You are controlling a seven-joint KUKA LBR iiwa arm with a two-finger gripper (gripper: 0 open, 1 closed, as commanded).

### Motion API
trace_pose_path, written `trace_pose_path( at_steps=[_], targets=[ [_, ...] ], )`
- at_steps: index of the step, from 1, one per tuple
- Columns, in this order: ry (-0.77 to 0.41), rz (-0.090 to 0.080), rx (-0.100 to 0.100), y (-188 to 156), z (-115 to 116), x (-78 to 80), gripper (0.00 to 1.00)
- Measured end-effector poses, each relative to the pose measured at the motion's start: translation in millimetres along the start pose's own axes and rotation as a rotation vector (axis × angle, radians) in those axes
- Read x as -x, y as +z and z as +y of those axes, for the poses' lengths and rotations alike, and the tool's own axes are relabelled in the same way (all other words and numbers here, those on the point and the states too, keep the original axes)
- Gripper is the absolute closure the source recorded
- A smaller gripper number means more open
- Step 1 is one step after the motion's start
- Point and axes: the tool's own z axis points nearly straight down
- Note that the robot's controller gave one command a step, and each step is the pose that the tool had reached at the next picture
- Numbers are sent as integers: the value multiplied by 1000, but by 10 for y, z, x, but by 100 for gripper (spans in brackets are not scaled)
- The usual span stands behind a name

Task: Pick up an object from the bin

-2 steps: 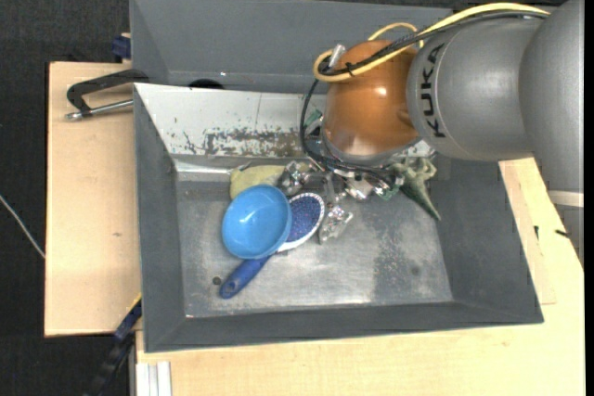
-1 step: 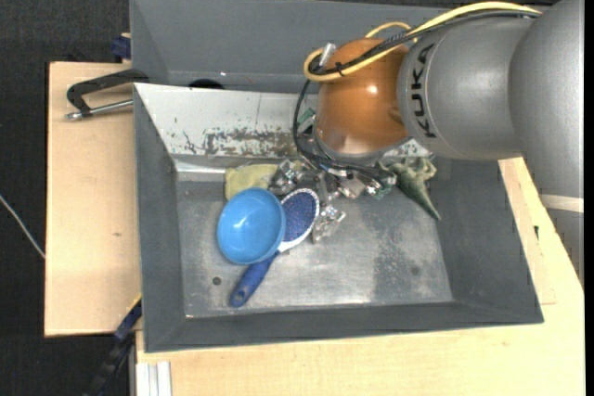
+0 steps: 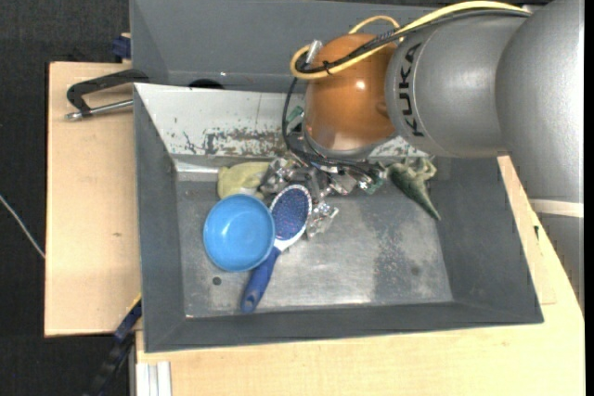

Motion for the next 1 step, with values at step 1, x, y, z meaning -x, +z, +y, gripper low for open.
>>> trace_pose_path(
  at_steps=[1],
  targets=[
    [-23, -5, 1, -2, 17, 20, 0]
  ],
)
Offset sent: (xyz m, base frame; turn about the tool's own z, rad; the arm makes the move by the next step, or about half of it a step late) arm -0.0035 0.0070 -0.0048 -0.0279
